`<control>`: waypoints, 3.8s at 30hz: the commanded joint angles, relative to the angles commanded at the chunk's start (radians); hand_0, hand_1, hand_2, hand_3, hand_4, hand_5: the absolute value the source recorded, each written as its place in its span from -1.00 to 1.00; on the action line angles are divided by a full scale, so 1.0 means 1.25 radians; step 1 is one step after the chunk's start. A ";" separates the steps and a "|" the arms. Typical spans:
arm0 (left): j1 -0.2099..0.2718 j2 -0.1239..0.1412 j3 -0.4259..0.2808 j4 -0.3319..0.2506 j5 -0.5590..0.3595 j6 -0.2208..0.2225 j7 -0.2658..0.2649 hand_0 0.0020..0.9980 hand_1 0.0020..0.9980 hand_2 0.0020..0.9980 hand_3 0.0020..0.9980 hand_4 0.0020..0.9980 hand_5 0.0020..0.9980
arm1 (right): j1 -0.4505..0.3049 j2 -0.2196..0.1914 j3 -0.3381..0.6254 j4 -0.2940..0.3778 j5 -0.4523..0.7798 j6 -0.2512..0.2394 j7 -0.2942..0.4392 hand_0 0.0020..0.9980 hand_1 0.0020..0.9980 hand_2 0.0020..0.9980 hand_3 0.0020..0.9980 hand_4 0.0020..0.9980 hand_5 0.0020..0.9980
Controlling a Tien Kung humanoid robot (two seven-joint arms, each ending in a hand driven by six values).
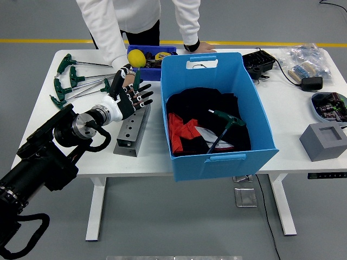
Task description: Lift tool from toolbox,place it in box,lift tool from toolbox,place it in box
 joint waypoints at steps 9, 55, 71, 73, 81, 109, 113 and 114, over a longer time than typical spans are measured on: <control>0.008 0.006 -0.004 -0.044 -0.023 0.006 -0.008 0.26 0.44 0.70 0.66 0.63 0.86 | -0.005 0.001 0.004 0.000 -0.004 0.001 -0.001 0.32 0.35 0.45 0.11 0.60 0.27; -0.157 0.011 0.317 -0.235 0.108 -0.058 0.046 0.27 0.46 0.66 0.63 0.61 0.90 | -0.008 0.000 0.008 0.000 -0.012 0.003 -0.002 0.32 0.34 0.45 0.11 0.61 0.27; -0.222 -0.049 0.420 -0.095 0.621 -0.110 0.061 -0.05 0.32 0.58 0.74 0.62 1.00 | 0.007 -0.005 0.031 0.000 -0.050 0.003 -0.006 0.32 0.34 0.44 0.12 0.61 0.27; -0.219 -0.050 0.423 -0.106 0.689 -0.120 0.063 -0.16 0.26 0.55 0.85 0.62 1.00 | 0.006 -0.005 0.030 0.000 -0.048 0.003 -0.005 0.32 0.34 0.44 0.11 0.61 0.27; -0.209 -0.053 0.421 -0.120 0.954 -0.141 0.090 -0.18 0.27 0.58 0.86 0.62 1.00 | 0.007 -0.006 0.025 0.001 -0.046 0.005 -0.005 0.32 0.34 0.44 0.11 0.61 0.27; 0.089 0.020 0.122 -0.296 1.302 0.086 -0.286 0.67 0.64 0.86 0.35 0.47 0.19 | -0.014 -0.005 0.012 -0.003 -0.006 -0.002 0.004 0.32 0.34 0.44 0.11 0.61 0.27; 0.170 0.038 0.039 -0.348 1.308 0.033 -0.289 0.67 0.64 0.86 0.35 0.47 0.19 | -0.020 -0.003 0.014 -0.004 -0.005 -0.003 0.006 0.32 0.34 0.44 0.11 0.61 0.27; 0.191 0.042 0.017 -0.363 1.313 0.023 -0.286 0.62 0.60 0.81 0.35 0.48 0.16 | -0.021 -0.002 0.014 -0.005 -0.004 -0.003 0.006 0.31 0.34 0.44 0.11 0.61 0.27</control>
